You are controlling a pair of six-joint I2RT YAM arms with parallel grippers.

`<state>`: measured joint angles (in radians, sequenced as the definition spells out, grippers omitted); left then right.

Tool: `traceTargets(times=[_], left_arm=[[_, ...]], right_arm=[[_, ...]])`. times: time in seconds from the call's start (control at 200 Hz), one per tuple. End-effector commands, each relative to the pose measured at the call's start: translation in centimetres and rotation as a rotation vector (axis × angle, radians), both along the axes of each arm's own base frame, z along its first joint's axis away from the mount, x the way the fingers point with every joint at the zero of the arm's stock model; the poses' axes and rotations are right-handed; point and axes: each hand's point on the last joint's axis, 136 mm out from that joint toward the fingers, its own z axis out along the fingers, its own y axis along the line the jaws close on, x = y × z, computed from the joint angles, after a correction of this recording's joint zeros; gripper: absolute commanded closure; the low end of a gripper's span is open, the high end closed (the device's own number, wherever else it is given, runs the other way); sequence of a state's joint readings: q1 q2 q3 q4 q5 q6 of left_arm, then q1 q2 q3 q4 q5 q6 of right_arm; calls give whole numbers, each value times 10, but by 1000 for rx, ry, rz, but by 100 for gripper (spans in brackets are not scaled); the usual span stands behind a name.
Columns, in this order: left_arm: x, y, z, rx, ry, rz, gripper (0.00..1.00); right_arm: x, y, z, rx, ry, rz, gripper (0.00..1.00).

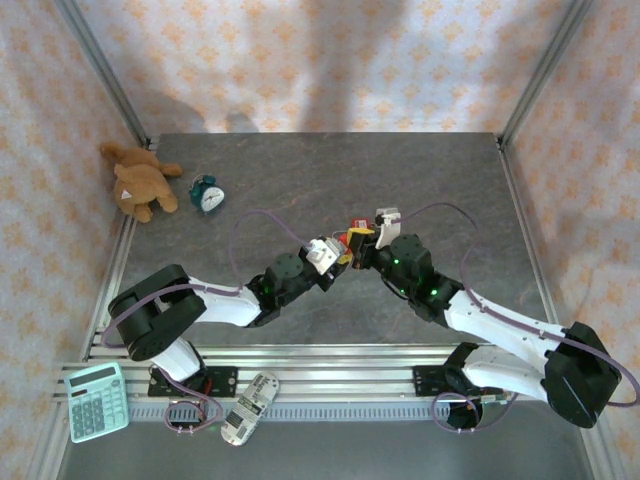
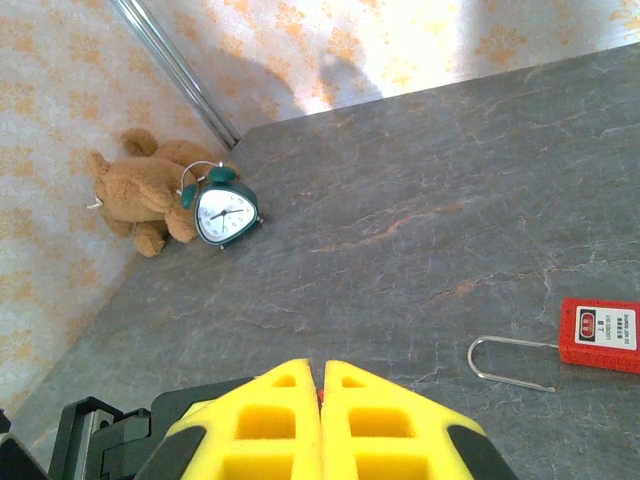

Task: Unlock with the key

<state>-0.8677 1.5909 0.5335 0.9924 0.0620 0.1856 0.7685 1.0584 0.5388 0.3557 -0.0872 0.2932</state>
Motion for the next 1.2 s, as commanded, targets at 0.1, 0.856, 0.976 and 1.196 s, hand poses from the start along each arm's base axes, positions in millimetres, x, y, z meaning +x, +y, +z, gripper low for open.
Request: traceTargets(times=[0.1, 0.856, 0.976, 1.196], left_arm=[[10, -1, 105, -229, -218, 27, 74], [16, 15, 67, -165, -73, 73, 74], [16, 25, 45, -89, -29, 116, 74], [16, 36, 19, 11, 33, 159, 74]], right_arm=[[-35, 15, -74, -151, 198, 169, 100], [-11, -5, -32, -119, 170, 33, 85], [3, -23, -5, -48, 147, -33, 77], [10, -25, 56, 49, 51, -19, 66]])
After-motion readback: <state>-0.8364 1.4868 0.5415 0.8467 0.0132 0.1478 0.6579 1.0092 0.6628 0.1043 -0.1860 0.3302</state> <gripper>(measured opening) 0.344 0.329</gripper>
